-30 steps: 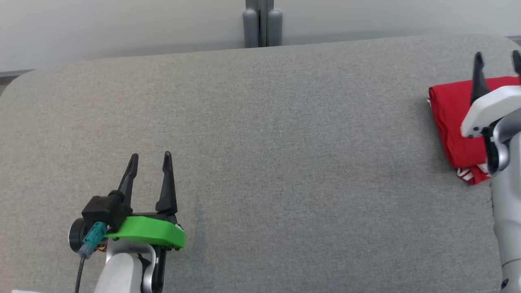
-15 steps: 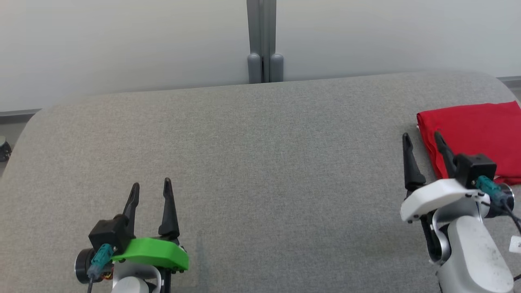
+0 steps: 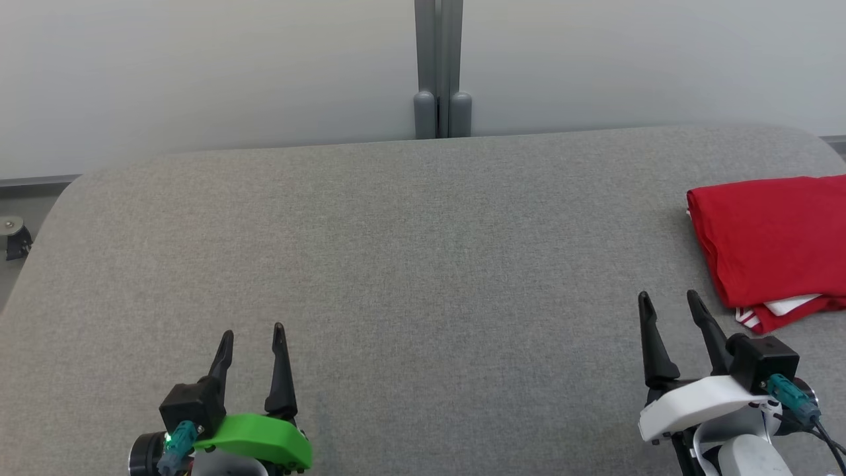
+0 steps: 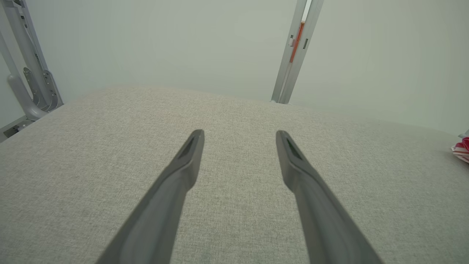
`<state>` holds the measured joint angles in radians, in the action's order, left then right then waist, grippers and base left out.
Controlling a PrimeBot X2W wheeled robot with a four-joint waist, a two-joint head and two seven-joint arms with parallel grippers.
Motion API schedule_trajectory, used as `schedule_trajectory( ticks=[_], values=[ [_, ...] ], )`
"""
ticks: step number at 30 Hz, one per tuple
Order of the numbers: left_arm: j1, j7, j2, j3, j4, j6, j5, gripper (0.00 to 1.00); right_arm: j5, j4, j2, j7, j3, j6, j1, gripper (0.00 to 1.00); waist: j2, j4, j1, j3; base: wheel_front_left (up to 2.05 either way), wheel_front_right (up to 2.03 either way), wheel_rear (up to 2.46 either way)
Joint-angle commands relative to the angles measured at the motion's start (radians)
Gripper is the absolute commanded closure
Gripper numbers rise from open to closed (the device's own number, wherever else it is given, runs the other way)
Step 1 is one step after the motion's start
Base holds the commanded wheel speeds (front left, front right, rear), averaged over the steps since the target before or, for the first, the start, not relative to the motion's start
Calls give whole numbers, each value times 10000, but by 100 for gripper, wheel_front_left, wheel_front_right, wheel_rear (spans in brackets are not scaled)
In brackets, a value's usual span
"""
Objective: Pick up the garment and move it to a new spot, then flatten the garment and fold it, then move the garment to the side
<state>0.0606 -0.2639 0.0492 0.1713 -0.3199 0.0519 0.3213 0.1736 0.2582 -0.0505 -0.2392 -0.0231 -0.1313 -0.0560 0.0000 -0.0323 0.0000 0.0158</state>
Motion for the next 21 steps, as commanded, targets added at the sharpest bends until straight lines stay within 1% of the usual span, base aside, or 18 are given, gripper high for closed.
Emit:
schedule_trajectory(
  ticks=[1, 7, 21],
  values=[
    [-121, 0, 30, 24, 4, -2, -55, 0, 93, -67, -4, -52, 63, 10, 133, 0, 0, 21, 0, -15, 0, 0, 0],
    [-129, 0, 30, 65, -49, 99, -62, 0, 191, -136, -11, -97, 7, 10, 203, 0, 0, 76, 0, -42, 0, 0, 0],
    [3, 0, 30, 156, -229, 106, 21, 0, 216, -133, -9, -146, 101, 11, 204, 0, 0, 15, 0, -55, 0, 0, 0]
  ],
)
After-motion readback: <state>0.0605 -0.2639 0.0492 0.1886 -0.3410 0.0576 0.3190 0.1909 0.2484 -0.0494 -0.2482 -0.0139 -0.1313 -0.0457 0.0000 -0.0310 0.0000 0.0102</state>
